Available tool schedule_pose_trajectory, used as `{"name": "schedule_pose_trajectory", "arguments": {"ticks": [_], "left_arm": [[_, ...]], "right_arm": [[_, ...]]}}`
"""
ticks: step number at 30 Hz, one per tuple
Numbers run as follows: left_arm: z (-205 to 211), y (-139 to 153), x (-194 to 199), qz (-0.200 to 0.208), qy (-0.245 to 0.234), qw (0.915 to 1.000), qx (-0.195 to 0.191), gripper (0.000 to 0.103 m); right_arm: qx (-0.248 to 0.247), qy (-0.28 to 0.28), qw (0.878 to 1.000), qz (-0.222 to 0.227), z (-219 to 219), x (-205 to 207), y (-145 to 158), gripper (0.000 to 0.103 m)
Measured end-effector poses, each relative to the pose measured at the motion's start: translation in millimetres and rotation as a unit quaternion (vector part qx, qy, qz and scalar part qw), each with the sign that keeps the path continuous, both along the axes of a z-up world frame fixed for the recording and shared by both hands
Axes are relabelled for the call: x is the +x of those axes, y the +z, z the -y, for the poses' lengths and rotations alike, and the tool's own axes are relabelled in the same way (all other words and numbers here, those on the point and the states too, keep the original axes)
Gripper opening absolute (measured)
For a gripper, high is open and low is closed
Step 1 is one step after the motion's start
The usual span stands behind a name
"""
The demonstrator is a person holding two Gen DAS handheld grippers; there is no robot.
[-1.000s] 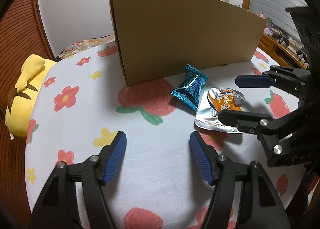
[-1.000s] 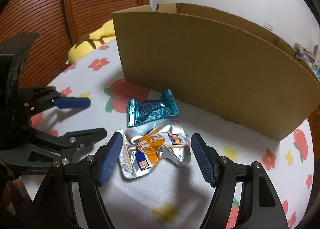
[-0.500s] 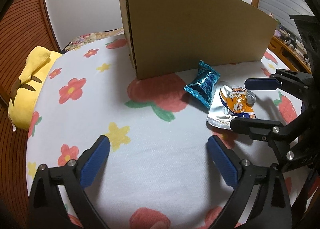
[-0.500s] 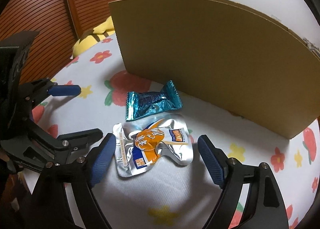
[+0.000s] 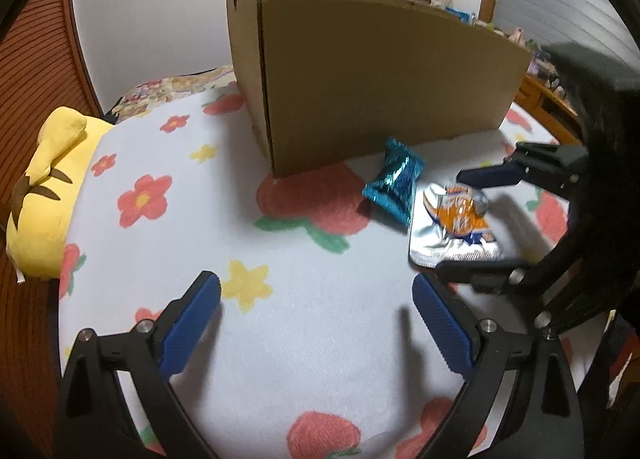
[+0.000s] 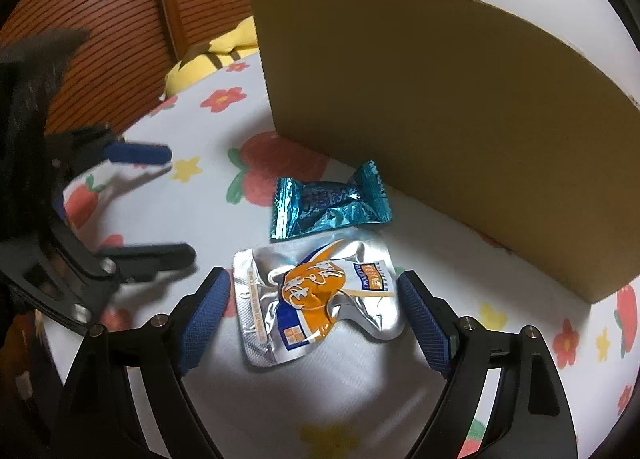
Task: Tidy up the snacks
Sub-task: 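Grasp the silver-orange pouch with the right gripper while the left grasps the teal candy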
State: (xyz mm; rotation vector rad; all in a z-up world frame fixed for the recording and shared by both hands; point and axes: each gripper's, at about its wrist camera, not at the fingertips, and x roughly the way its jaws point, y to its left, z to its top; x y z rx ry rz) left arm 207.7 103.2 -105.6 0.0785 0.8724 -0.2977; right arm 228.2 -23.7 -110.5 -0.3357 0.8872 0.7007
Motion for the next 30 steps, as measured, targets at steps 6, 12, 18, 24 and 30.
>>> {"name": "schedule_pose_trajectory", "arguments": {"ticks": [6,12,18,24,30], "left_arm": [[4,8,16,0.003,-0.018,0.9997,-0.015,0.088],[15,14,32,0.007,-0.028,0.9993,-0.023,0.071],[37,19,42,0.014,-0.052,0.9983,-0.023,0.063],[59,13,56,0.012,-0.073,0.9972,-0.005,0.048],[74,7,63,0.007,-0.085,0.9963,0.012,0.042]], "right_arm": [[-0.022,0.015,1.0,0.011,-5,1,-4,0.088],[-0.029,0.025,0.999,0.006,-2,-1,-3,0.085],[-0.031,0.021,0.999,0.006,8,-5,-2,0.084],[-0.022,0.001,1.0,0.008,22,-6,0,0.083],[-0.016,-0.003,1.0,0.014,29,-8,0,0.083]]}}
